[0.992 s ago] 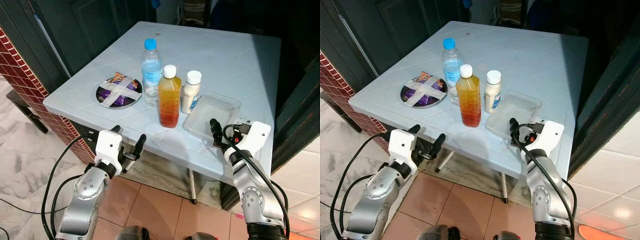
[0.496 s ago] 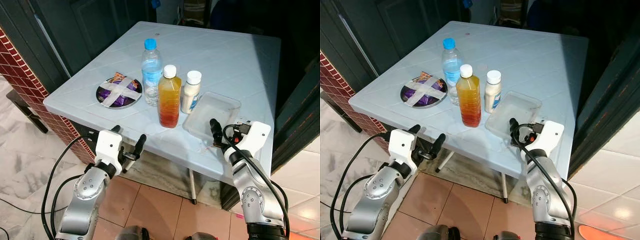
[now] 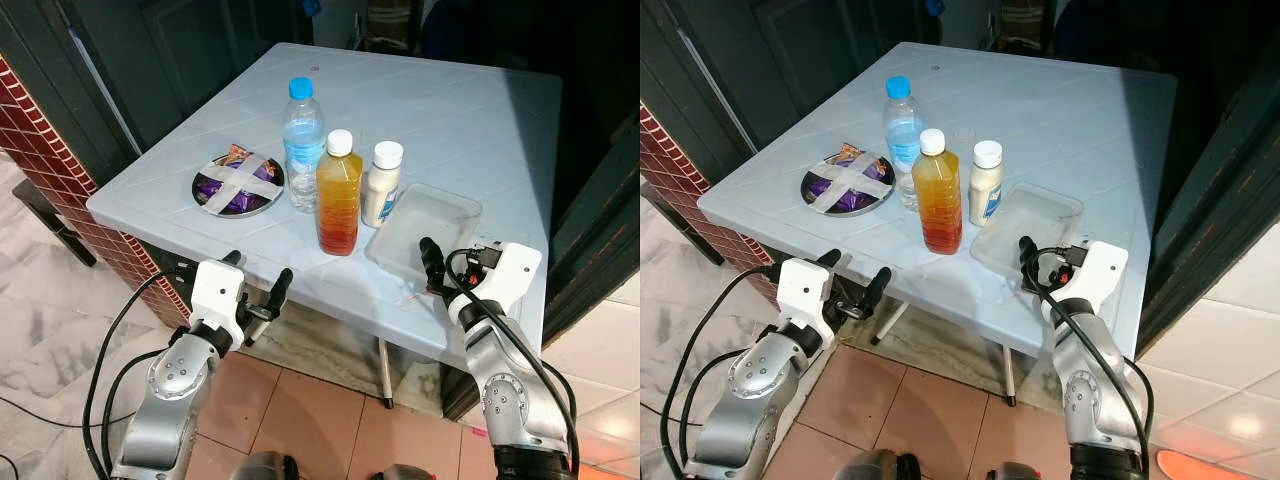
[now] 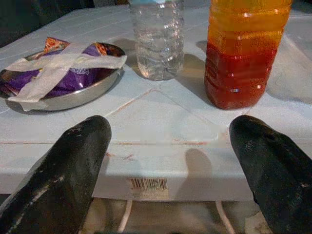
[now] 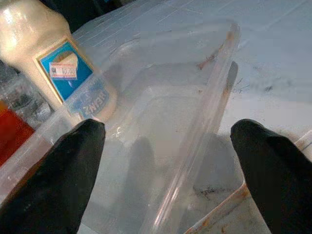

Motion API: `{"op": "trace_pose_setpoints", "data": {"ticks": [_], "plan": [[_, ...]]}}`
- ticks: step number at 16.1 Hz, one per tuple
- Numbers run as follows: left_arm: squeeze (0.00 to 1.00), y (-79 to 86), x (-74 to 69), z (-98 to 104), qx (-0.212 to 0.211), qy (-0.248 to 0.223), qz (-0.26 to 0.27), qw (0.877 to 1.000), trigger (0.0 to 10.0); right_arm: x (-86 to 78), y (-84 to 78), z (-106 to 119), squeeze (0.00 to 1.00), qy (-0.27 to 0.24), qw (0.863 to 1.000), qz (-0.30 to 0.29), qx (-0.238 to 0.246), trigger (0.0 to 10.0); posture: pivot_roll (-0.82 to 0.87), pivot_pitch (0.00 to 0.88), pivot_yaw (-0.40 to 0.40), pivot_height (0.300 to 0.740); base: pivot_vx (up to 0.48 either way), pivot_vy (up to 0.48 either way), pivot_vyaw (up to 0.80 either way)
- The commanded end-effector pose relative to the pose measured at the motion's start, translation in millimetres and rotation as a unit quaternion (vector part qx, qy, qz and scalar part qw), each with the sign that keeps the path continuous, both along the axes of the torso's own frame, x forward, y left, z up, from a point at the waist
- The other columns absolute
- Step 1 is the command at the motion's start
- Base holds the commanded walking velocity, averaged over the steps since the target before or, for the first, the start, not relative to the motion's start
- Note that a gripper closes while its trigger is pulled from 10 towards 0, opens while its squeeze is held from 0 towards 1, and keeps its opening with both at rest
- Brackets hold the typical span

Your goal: Restocking fridge

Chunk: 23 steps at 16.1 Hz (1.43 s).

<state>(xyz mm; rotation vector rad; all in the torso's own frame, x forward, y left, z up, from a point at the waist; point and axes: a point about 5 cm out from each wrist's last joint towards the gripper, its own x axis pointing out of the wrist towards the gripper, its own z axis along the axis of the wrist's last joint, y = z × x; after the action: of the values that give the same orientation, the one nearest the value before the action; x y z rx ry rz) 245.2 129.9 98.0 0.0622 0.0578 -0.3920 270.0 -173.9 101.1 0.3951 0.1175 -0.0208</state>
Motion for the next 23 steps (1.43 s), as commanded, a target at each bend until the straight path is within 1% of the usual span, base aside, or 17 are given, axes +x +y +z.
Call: {"op": "trace_pose_setpoints", "data": {"ticks": [1,3,8,11,12,14,15,16,18,20,21,22,23], "plan": [[0.00,-0.7,-1.5,-2.1,0.009,0.000,0.001,1.000,10.0,-3.5,-2.8,-3.5,0.00,0.004,0.999,-0.026,0.031,10.0,-0.01,0.030,0.072,0.740,0.000,0.000,0.00],[0.00,-1.5,-1.2,-2.1,0.010,-0.001,0.000,1.000,10.0,-7.2,-1.3,-3.4,0.00,0.002,0.999,-0.026,0.039,10.0,-0.02,0.033,0.072,0.740,0.000,0.000,0.00],[0.00,-2.6,0.5,-1.6,0.009,-0.002,0.001,1.000,10.0,-7.4,-4.2,0.2,0.00,-0.006,0.998,-0.036,0.046,10.0,-0.02,0.036,0.073,0.740,0.000,0.000,0.00],[0.00,-2.7,1.2,-1.2,0.009,-0.004,0.002,1.000,10.0,-7.7,10.9,15.6,0.00,-0.038,0.993,0.000,0.108,10.0,-0.02,0.036,0.072,0.740,0.000,0.000,0.00],[0.00,-2.7,1.3,-1.2,0.010,-0.005,0.002,1.000,10.0,-9.7,16.7,18.5,0.00,-0.040,0.989,0.017,0.141,10.0,-0.02,0.036,0.072,0.740,0.000,0.000,0.00],[0.00,-2.8,2.0,-1.1,0.010,-0.006,0.001,1.000,10.0,-16.0,21.1,20.2,0.00,-0.038,0.984,0.056,0.166,10.0,-0.03,0.034,0.075,0.740,0.000,0.000,0.00],[0.00,-2.8,2.2,-1.0,0.010,-0.006,0.001,1.000,10.0,-18.3,19.6,18.0,0.00,-0.032,0.983,0.061,0.167,10.0,-0.03,0.034,0.077,0.740,0.000,0.000,0.00],[0.00,-2.9,2.6,-0.7,0.011,-0.007,-0.001,1.000,10.0,-22.0,15.0,13.5,0.00,-0.019,0.984,0.058,0.165,10.0,-0.03,0.034,0.077,0.740,0.000,0.000,0.00],[0.00,-2.7,3.5,-0.6,0.011,-0.008,-0.001,1.000,10.0,-27.6,11.4,5.6,0.00,0.008,0.986,0.053,0.159,10.0,-0.03,0.034,0.079,0.740,0.000,0.000,0.00],[0.00,-3.6,3.2,-0.4,0.011,-0.009,-0.003,1.000,10.0,-27.3,5.7,3.0,0.00,0.015,0.990,0.032,0.138,10.0,-0.03,0.035,0.081,0.740,0.000,0.000,0.00],[0.00,-3.5,3.1,-0.5,0.012,-0.009,-0.004,1.000,10.0,-24.9,0.6,1.3,0.00,0.020,0.992,0.010,0.125,10.0,-0.03,0.035,0.080,0.740,0.000,0.000,0.00],[0.00,-3.3,3.1,-0.5,0.012,-0.009,-0.003,1.000,10.0,-23.6,3.4,-1.7,0.00,0.039,0.989,0.021,0.141,10.0,-0.03,0.035,0.081,0.740,0.000,0.000,0.00],[0.00,-3.3,3.0,-0.5,0.012,-0.009,-0.003,1.000,10.0,-24.0,5.7,-2.5,0.00,0.046,0.988,0.030,0.147,10.0,-0.03,0.034,0.081,0.740,0.000,0.000,0.00]]}}
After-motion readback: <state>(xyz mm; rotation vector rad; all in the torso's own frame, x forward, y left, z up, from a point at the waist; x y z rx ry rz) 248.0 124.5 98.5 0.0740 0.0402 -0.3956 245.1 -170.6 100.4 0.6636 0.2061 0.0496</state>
